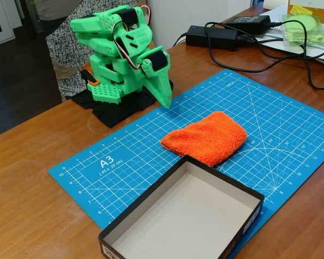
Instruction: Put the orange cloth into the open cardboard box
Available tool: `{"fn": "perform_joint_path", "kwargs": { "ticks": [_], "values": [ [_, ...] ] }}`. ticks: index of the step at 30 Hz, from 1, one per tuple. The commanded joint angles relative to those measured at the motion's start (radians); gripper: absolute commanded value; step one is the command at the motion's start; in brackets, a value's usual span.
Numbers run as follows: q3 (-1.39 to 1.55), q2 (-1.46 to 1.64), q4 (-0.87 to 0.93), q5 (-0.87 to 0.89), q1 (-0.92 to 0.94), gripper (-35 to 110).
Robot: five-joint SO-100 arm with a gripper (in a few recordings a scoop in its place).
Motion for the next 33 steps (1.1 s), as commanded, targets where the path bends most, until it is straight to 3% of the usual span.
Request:
{"fn": "perform_joint_path", "kwargs": {
  "ticks": [1,9,15,21,25,28,33],
  "values": [
    [0.009,0.011,0.005,0.009,0.009,0],
    [0.003,0.009,0.006,-0.049,-0.017,0],
    [-0.218,-0.014,0.017,-0.087,0.144,-1],
    [-0.543,-0.595,-0.012,0.014,0.026,2],
    [-0.693,-1.049,-0.046,0.017,-0.028,35],
    [-0.707,-1.221,-0.098,-0.003,-0.017,48],
    [-0.707,-1.367,-0.126,-0.032,0.015,55]
  ]
}}
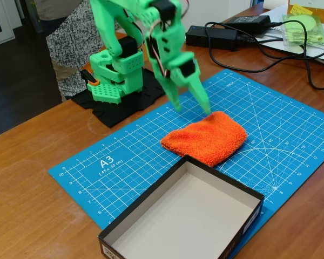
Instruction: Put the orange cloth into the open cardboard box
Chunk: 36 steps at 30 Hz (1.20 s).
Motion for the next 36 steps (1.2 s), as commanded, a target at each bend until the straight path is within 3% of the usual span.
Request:
{"fn": "perform_joint_path", "kwargs": {
  "ticks": [1,7,10,17,21,29,36],
  "values": [
    [-0.041,-0.095,-0.011,-0.021,0.034,57],
    [-0.216,-0.503,-0.078,-0.049,0.126,59],
    [-0.425,-0.730,0.028,-0.057,0.166,59],
    [-0.495,-0.795,0.052,-0.067,0.178,57],
    [-0.552,-0.853,0.098,-0.078,0.178,44],
    [-0.839,-1.098,0.316,-0.095,0.209,0],
    [-0.699,-0.891,0.249,-0.101,0.206,0]
  ]
}}
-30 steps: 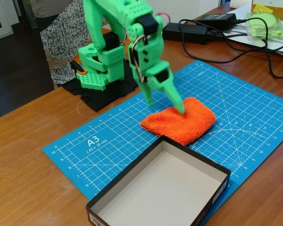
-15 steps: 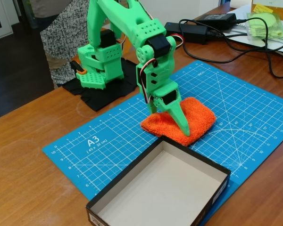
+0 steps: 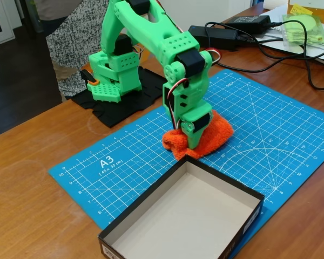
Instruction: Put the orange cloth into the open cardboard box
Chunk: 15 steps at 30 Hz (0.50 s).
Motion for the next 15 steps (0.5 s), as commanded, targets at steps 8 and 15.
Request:
{"fn": "perform_joint_path", "kwargs": {
  "ticks": [8,15],
  "values": [
    [0.012,0.552,0.324,0.044,-0.057,0],
    [-0.272,0.555,0.391,0.069,0.037,0]
  ]
}}
